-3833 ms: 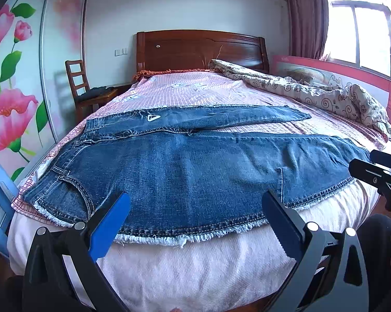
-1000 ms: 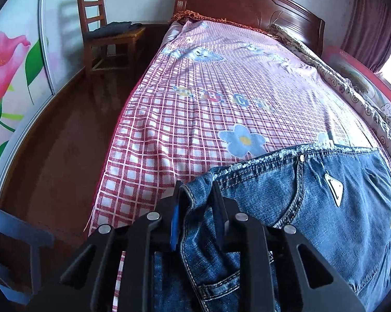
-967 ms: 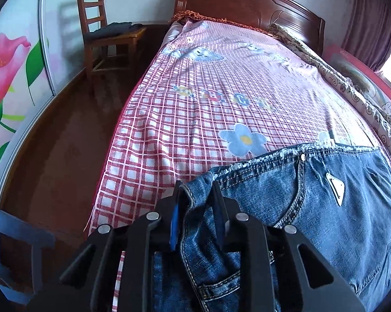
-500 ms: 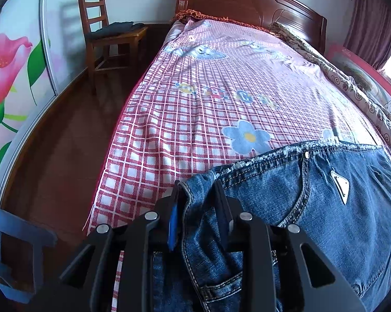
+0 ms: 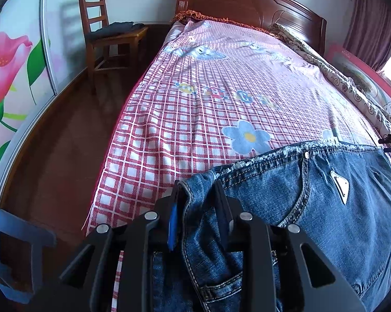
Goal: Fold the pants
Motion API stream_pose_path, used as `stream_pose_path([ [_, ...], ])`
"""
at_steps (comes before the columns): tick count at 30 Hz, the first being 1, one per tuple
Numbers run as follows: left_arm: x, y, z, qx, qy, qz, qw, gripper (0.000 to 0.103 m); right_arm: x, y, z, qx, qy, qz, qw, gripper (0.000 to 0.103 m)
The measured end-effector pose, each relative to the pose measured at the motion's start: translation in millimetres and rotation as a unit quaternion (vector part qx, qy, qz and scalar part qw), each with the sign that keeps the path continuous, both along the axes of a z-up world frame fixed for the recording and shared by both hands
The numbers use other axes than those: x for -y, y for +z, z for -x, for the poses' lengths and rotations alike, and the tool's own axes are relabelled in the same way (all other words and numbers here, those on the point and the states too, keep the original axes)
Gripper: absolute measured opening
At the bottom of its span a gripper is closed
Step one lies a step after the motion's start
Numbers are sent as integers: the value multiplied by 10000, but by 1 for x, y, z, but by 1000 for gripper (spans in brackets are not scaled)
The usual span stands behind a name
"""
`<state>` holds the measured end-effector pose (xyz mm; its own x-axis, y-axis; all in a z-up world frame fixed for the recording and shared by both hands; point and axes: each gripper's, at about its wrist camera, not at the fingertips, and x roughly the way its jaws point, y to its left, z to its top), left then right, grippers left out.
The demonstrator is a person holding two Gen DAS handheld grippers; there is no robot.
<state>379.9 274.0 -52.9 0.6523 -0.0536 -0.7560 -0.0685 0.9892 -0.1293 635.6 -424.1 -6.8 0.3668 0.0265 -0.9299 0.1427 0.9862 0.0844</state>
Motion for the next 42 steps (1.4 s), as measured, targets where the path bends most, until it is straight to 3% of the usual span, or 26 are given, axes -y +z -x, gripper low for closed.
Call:
stream_pose_path([
  [2, 0, 0, 0, -1, 2, -4, 10000, 25, -9, -7, 0, -27, 303, 473, 9984, 75],
  [3, -1, 0, 1, 2, 1, -7, 10000, 25, -11, -6, 1, 0, 386, 485, 9981, 52],
  [5, -1, 0, 1, 3, 1, -2, 10000, 25, -11, 0, 0, 57, 441, 454, 9980, 18],
  [6, 0, 0, 1, 2, 1, -12, 10000, 25, -14, 2, 0, 44, 500, 484, 9976, 17],
  [9, 0, 0, 0, -7, 3, -50, 10000, 26, -37, 4, 5, -3, 888, 1184, 9890, 15],
  [12, -1, 2, -1, -18, 9, -47, 10000, 25, -43, 24, 20, 519, 861, 1462, 9841, 15],
  [16, 10, 21, 6, 196, 15, -376, 9991, 21, -38, 56, 49, 1056, 805, 1434, 9807, 15],
  [24, 4, 93, 58, 1215, 209, 422, 9915, 20, -8, 123, 158, 2065, 555, 1092, 9708, 15],
  [29, 11, 131, 116, 1735, 66, 718, 9822, 19, 15, 145, 246, 2552, 271, 656, 9643, 15],
  [34, 17, 144, 182, 2107, 9, 1092, 9714, 19, 44, 128, 332, 2670, -3, 225, 9634, 15],
  [38, 18, 124, 234, 2038, 78, 1437, 9684, 19, 61, 88, 388, 2477, -197, -110, 9686, 15],
  [42, 19, 90, 281, 1702, 230, 1594, 9722, 19, 73, 41, 427, 2105, -413, -628, 9747, 17],
])
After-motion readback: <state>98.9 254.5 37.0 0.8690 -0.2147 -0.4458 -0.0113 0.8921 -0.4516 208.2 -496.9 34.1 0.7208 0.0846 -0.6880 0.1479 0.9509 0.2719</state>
